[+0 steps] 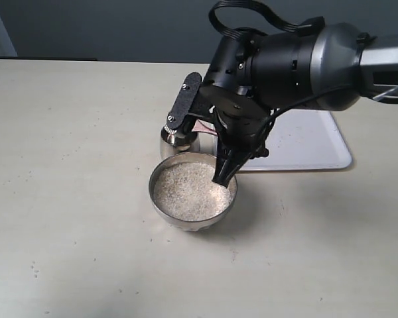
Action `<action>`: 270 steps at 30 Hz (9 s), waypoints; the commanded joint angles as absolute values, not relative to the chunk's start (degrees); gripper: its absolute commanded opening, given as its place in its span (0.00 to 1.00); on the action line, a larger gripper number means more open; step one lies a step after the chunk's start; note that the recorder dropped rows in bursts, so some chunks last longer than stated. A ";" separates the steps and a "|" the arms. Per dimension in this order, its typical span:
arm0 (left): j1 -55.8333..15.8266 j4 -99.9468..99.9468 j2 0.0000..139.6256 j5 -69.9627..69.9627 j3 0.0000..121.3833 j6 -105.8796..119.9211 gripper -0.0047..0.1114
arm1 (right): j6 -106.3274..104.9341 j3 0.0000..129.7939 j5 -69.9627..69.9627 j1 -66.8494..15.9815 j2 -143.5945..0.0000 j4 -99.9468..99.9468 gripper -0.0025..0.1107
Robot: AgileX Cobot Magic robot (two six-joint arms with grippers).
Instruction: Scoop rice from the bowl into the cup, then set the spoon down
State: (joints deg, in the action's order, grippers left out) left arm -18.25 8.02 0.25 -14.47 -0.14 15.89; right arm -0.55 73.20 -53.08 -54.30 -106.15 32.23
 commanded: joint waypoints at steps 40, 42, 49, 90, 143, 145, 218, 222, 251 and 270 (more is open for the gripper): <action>-18.38 8.06 0.00 -13.68 0.00 15.58 0.04 | -1.67 73.49 -51.70 -54.42 -106.38 41.95 0.02; -18.38 8.06 0.00 -13.68 0.00 15.58 0.04 | -1.67 73.49 -51.70 -54.42 -106.38 42.22 0.02; -18.38 8.06 0.00 -13.68 0.00 15.58 0.04 | -1.85 73.49 -51.70 -54.42 -106.38 42.55 0.02; -18.38 8.06 0.00 -13.68 0.00 15.58 0.04 | -1.69 73.38 -52.53 -55.45 -106.62 43.16 0.02; -18.38 8.06 0.00 -13.68 0.00 15.58 0.04 | 2.94 69.99 -54.05 -57.37 -106.62 55.51 0.02; -18.38 8.06 0.00 -13.68 0.00 15.58 0.04 | 3.41 69.99 -54.05 -57.70 -106.62 56.29 0.02; -18.38 7.94 0.00 -13.68 0.00 15.58 0.04 | 17.40 60.10 -37.71 -37.26 -102.94 49.85 0.02; -18.38 8.05 0.00 -13.68 0.00 15.58 0.04 | 15.56 60.10 -34.27 -33.63 -104.40 46.64 0.02; -18.38 8.05 0.00 -13.68 0.00 15.58 0.04 | 8.69 60.32 -29.55 -32.42 -114.36 39.53 0.36; -18.38 8.05 0.00 -13.68 0.00 15.58 0.04 | 11.21 60.45 -39.09 -32.42 -101.31 41.16 0.37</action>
